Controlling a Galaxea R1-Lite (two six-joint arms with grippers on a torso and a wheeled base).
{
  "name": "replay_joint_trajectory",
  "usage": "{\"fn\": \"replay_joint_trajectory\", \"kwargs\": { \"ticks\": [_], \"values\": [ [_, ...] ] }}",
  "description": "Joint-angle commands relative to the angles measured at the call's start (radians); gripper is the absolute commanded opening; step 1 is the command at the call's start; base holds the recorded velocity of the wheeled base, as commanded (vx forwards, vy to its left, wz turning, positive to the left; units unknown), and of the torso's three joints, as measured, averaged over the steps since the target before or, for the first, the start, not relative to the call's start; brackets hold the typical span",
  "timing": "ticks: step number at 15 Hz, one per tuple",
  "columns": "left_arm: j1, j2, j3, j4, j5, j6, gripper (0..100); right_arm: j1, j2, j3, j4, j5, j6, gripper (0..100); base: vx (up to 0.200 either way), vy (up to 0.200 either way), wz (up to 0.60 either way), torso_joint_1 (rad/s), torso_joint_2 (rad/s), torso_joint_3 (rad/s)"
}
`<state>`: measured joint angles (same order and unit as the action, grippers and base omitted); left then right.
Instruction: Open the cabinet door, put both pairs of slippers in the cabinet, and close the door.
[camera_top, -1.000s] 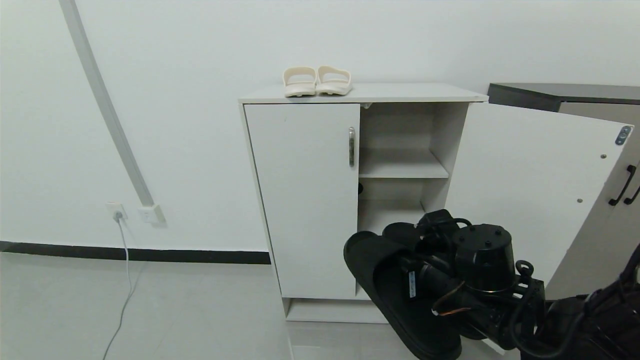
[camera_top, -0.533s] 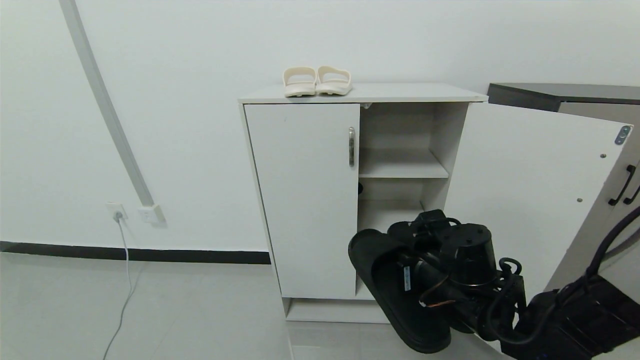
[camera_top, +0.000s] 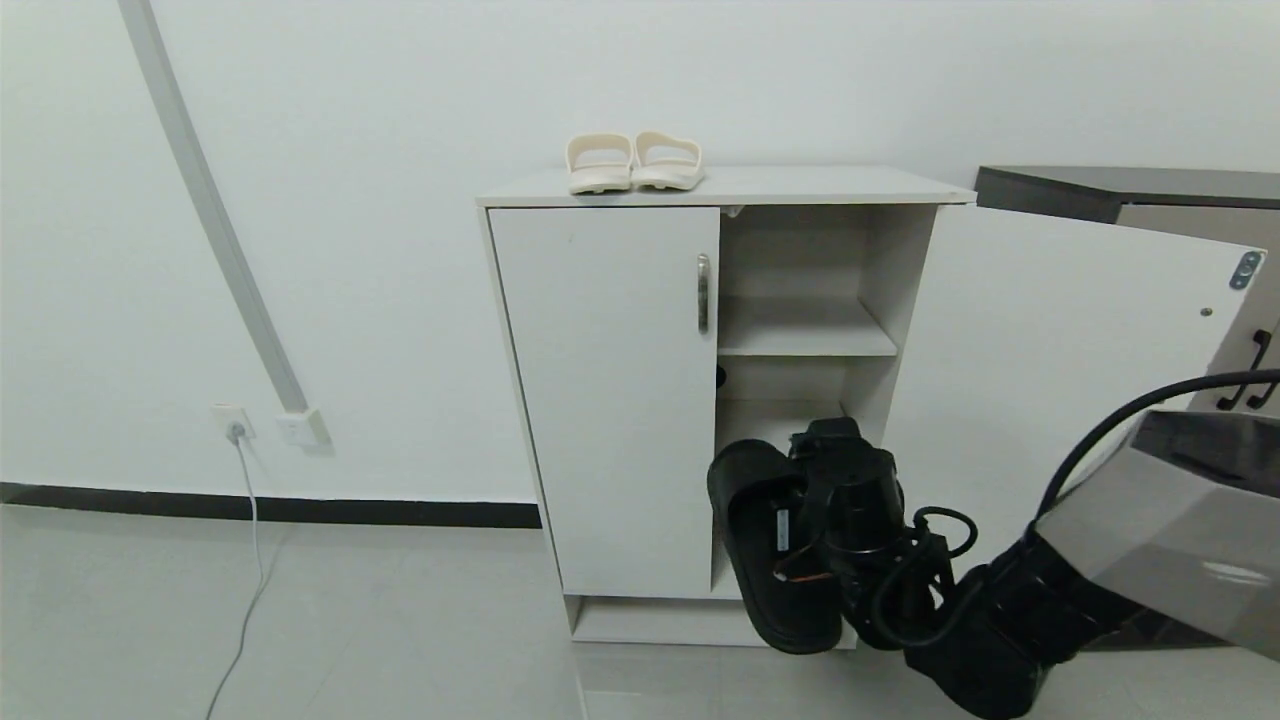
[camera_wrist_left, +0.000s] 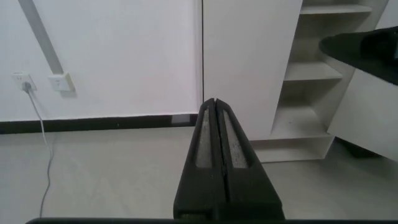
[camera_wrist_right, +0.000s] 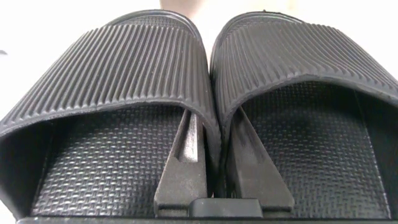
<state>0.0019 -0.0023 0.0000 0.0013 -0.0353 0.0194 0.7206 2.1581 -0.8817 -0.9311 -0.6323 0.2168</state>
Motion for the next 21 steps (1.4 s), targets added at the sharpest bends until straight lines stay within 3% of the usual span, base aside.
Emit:
{"fn": "replay_joint_trajectory", "kwargs": {
  "ticks": [1, 3, 8, 16, 21],
  "values": [
    [0.0, 0.002, 0.0, 0.0, 0.0, 0.001, 0, 0.019, 0.184, -0.148, -0.002, -0.129, 0.013, 0, 0.0, 0.0, 0.0, 0.0, 0.0, 0.0],
    [0.001, 0.002, 0.0, 0.0, 0.002, -0.001, 0, 0.02, 0.224, -0.212, 0.001, -0.159, 0.015, 0, 0.0, 0.0, 0.0, 0.0, 0.0, 0.0],
    [0.0, 0.002, 0.0, 0.0, 0.002, -0.001, 0, 0.019, 0.243, -0.229, 0.0, -0.17, 0.016, 0, 0.0, 0.0, 0.0, 0.0, 0.0, 0.0],
    [0.0, 0.002, 0.0, 0.0, 0.002, -0.002, 0, 0.017, 0.244, -0.224, -0.002, -0.17, 0.018, 0, 0.0, -0.2, 0.0, 0.002, 0.0, 0.004],
    [0.0, 0.002, 0.0, 0.0, 0.002, -0.002, 0, 0.02, 0.25, -0.198, -0.055, -0.115, 0.007, 0, 0.0, 0.0, 0.0, 0.0, 0.0, 0.0]
  ]
}}
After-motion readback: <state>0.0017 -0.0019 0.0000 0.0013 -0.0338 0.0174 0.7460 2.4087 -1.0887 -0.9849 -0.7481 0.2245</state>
